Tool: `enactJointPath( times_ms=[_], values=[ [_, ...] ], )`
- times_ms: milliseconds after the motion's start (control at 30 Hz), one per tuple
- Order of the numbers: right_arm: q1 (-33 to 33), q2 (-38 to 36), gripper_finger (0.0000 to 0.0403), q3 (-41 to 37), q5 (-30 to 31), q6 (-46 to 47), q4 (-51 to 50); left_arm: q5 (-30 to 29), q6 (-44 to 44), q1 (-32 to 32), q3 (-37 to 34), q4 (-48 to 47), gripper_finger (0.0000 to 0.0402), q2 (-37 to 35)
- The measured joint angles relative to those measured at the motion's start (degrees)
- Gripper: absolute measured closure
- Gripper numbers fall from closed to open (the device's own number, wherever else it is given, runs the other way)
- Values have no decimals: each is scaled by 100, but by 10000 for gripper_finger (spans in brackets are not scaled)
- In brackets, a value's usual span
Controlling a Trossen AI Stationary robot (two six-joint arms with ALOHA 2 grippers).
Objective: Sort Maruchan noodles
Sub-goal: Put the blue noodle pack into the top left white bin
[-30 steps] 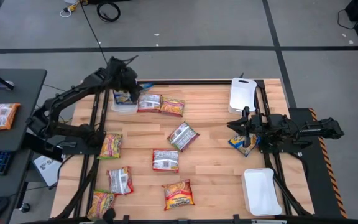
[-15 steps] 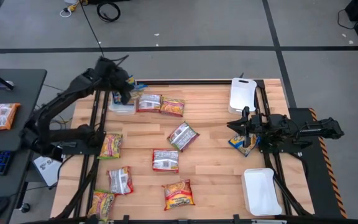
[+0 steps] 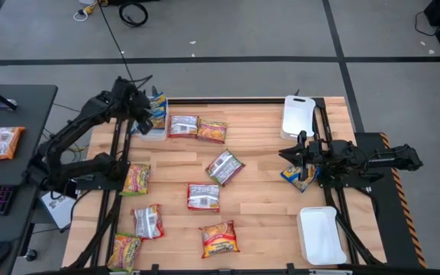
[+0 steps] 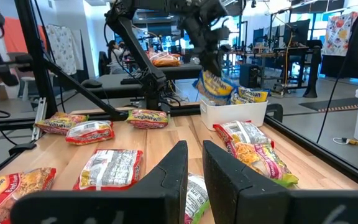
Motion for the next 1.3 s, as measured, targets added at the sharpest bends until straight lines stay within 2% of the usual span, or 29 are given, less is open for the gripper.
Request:
enactJointPath(
  times_ms=[133, 200, 300, 367, 533, 733, 867, 1000, 1133, 1200, 1300],
  values=[
    [1, 0, 347, 0, 0, 0, 2, 9, 1, 4, -647, 760, 389, 0],
    [-1, 0, 347, 1, 0, 1, 0, 237, 1, -2, -894, 1152, 389, 2],
    [1, 0, 347, 0, 0, 1, 1, 651, -21, -70, -1003, 1581, 389, 2],
    [1, 0, 347, 0, 0, 1, 2, 623, -20, -125, -1015, 1729, 388, 14],
    [1, 0, 347, 0, 0, 2, 2, -193, -41, -136, -1022, 1753, 371, 210],
    [-1, 0, 347, 1, 0, 2, 1, -1983, -128, -136, -1022, 1718, 364, 631],
    [1, 0, 347, 0, 0, 2, 0, -2409, 1, -138, -843, 1407, 353, 764],
    [0, -1, 347, 1, 0, 1, 1, -2484, 5, -136, -530, 1087, 320, 765],
    [1, -2, 347, 0, 0, 2, 2, -2475, -1, -136, -137, 701, 270, 765],
    [1, 0, 347, 0, 0, 1, 1, -2259, -151, -120, 89, 338, 242, 780],
    [0, 0, 347, 1, 0, 2, 1, -1546, -548, -8, 509, -383, 198, 1028]
  ],
)
